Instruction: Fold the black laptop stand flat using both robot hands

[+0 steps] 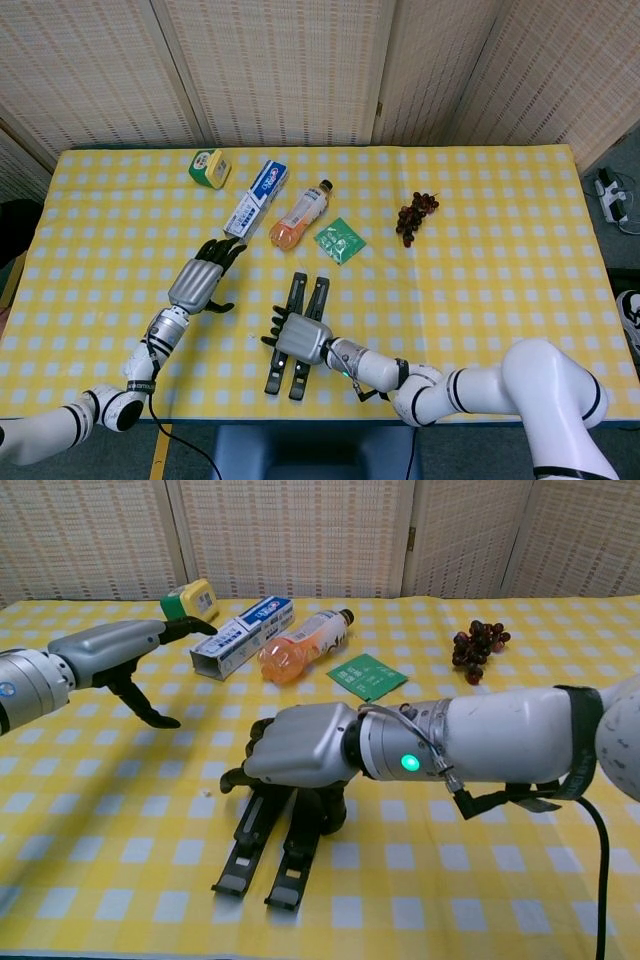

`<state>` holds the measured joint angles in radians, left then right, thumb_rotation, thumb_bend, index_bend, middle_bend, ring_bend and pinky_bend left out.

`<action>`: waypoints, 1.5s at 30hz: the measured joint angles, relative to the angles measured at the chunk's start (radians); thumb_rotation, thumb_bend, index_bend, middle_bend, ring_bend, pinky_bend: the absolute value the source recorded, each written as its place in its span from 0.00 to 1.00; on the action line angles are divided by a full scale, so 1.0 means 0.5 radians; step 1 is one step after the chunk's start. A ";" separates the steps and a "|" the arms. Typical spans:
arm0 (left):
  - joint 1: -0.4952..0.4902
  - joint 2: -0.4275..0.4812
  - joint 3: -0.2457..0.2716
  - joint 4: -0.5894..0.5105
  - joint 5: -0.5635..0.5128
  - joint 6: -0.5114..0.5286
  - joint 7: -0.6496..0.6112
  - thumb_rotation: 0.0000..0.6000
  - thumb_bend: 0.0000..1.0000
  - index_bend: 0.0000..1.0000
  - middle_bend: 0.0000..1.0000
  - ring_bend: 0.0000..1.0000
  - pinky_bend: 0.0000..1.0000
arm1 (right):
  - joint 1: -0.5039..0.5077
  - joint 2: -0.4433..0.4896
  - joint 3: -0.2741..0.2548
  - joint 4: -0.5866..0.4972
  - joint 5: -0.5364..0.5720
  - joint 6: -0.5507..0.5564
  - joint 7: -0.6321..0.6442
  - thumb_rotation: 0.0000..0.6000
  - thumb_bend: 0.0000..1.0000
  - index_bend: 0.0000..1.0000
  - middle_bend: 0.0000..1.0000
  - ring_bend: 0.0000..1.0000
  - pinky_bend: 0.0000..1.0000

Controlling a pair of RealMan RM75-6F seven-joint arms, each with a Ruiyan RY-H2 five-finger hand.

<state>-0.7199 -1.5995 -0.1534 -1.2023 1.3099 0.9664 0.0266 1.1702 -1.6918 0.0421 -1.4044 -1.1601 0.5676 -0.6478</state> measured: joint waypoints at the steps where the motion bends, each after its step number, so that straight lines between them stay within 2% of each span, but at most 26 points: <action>1: 0.001 0.000 0.000 0.001 0.000 0.001 -0.001 1.00 0.18 0.00 0.00 0.00 0.00 | -0.003 -0.002 -0.002 0.002 -0.012 0.011 0.009 1.00 0.24 0.22 0.33 0.19 0.00; 5: 0.005 0.003 0.001 -0.001 0.004 0.009 -0.004 1.00 0.18 0.00 0.00 0.00 0.00 | -0.019 -0.006 -0.009 0.009 -0.099 0.066 0.061 1.00 0.24 0.36 0.43 0.28 0.00; 9: 0.007 0.008 -0.003 -0.013 0.007 0.020 0.003 1.00 0.18 0.00 0.00 0.00 0.00 | -0.039 0.002 -0.021 0.009 -0.193 0.110 0.134 1.00 0.24 0.38 0.42 0.29 0.01; 10: 0.007 0.010 -0.004 -0.018 0.007 0.024 0.006 1.00 0.18 0.00 0.00 0.00 0.00 | -0.044 0.007 -0.024 0.006 -0.209 0.118 0.146 1.00 0.24 0.36 0.39 0.27 0.01; 12: 0.010 0.020 -0.009 -0.036 0.008 0.039 0.017 1.00 0.18 0.00 0.00 0.00 0.00 | -0.057 0.028 -0.029 -0.016 -0.223 0.138 0.157 1.00 0.24 0.20 0.25 0.18 0.00; 15: 0.018 0.043 -0.014 -0.066 0.009 0.059 0.039 1.00 0.18 0.00 0.00 0.00 0.00 | -0.088 0.059 -0.029 -0.065 -0.222 0.189 0.169 1.00 0.24 0.02 0.09 0.09 0.00; 19: 0.041 0.090 -0.023 -0.120 0.002 0.104 0.074 1.00 0.18 0.00 0.00 0.00 0.00 | -0.155 0.119 -0.028 -0.155 -0.213 0.297 0.185 1.00 0.24 0.00 0.00 0.06 0.00; 25: 0.099 0.197 -0.029 -0.221 -0.055 0.174 0.237 1.00 0.22 0.00 0.00 0.00 0.00 | -0.349 0.291 -0.046 -0.330 -0.206 0.580 0.231 1.00 0.24 0.00 0.02 0.07 0.00; 30: 0.226 0.369 -0.027 -0.390 -0.119 0.320 0.346 1.00 0.23 0.01 0.00 0.00 0.00 | -0.633 0.474 -0.088 -0.462 -0.223 0.937 0.369 1.00 0.24 0.00 0.08 0.09 0.00; 38: 0.496 0.553 0.018 -0.495 -0.073 0.678 0.280 1.00 0.24 0.07 0.00 0.00 0.00 | -1.109 0.866 -0.212 -0.619 -0.289 1.444 0.553 1.00 0.24 0.00 0.09 0.10 0.00; 45: 0.785 0.706 0.114 -0.604 0.002 0.957 0.156 1.00 0.24 0.08 0.00 0.00 0.00 | -1.431 1.028 -0.276 -0.651 -0.320 1.685 0.895 1.00 0.24 0.00 0.09 0.09 0.00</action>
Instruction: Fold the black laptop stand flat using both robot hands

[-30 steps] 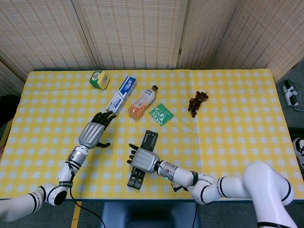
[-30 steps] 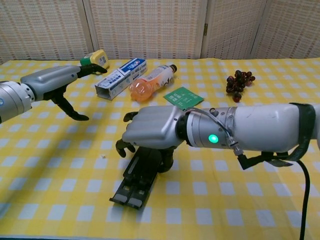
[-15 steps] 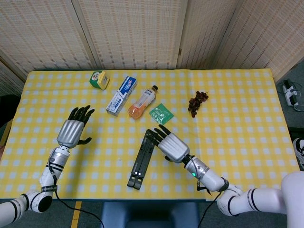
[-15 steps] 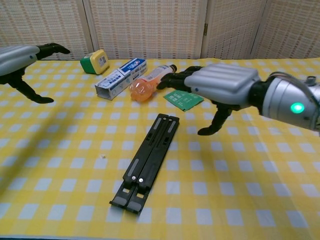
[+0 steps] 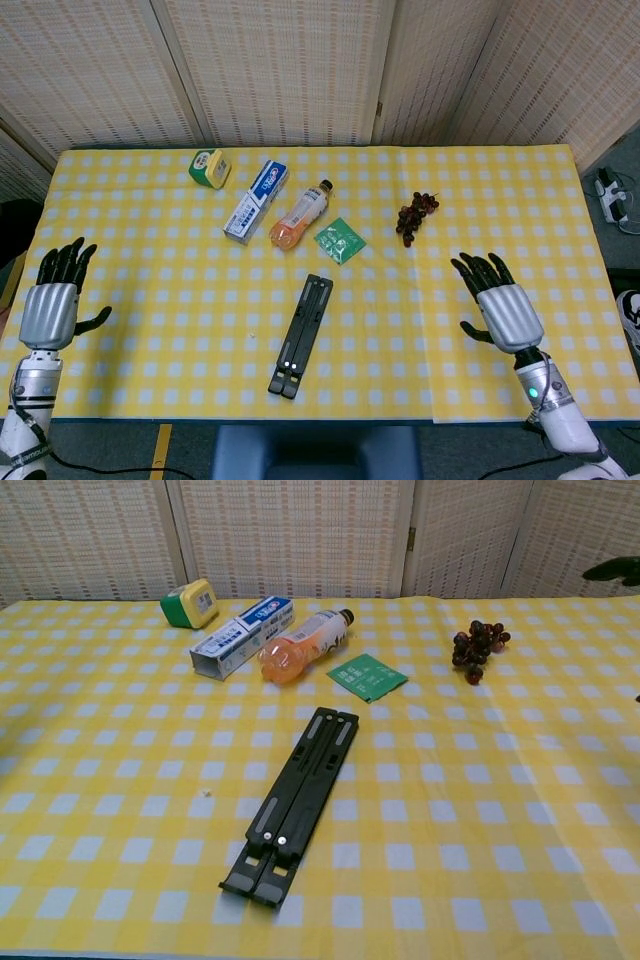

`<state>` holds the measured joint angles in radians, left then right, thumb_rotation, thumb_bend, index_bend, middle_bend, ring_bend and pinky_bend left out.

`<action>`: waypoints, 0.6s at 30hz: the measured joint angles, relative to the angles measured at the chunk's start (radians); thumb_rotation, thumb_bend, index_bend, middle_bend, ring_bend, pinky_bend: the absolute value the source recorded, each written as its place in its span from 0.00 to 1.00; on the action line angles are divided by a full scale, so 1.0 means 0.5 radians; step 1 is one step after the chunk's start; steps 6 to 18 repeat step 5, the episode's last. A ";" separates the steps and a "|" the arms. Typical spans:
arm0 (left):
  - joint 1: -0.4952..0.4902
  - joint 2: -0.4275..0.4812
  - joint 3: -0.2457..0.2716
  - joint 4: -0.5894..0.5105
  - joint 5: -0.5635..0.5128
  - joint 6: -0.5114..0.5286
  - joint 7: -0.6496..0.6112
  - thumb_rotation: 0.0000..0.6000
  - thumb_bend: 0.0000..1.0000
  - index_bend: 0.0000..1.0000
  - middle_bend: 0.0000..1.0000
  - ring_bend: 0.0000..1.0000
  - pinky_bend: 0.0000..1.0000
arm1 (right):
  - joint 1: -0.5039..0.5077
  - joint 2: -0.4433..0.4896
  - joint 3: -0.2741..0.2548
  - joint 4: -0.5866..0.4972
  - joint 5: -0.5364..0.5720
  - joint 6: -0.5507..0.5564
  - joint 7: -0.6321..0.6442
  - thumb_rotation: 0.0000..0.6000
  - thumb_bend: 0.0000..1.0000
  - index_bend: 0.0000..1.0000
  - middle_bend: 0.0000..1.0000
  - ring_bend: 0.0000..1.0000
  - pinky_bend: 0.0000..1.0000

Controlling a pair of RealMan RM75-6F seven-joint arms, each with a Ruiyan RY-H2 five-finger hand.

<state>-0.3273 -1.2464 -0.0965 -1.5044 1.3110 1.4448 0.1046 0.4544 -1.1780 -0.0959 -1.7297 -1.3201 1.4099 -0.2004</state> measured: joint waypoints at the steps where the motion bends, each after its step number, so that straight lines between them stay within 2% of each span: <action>1: 0.021 0.008 0.010 -0.005 0.010 0.021 -0.008 1.00 0.24 0.08 0.00 0.00 0.00 | -0.046 0.014 -0.007 0.004 -0.007 0.036 0.040 1.00 0.24 0.00 0.09 0.09 0.00; 5: 0.163 0.047 0.082 -0.030 0.091 0.171 -0.040 1.00 0.24 0.09 0.00 0.00 0.00 | -0.242 0.061 -0.031 0.028 -0.049 0.208 0.166 1.00 0.24 0.00 0.09 0.09 0.00; 18: 0.163 0.047 0.082 -0.030 0.091 0.171 -0.040 1.00 0.24 0.09 0.00 0.00 0.00 | -0.242 0.061 -0.031 0.028 -0.049 0.208 0.166 1.00 0.24 0.00 0.09 0.09 0.00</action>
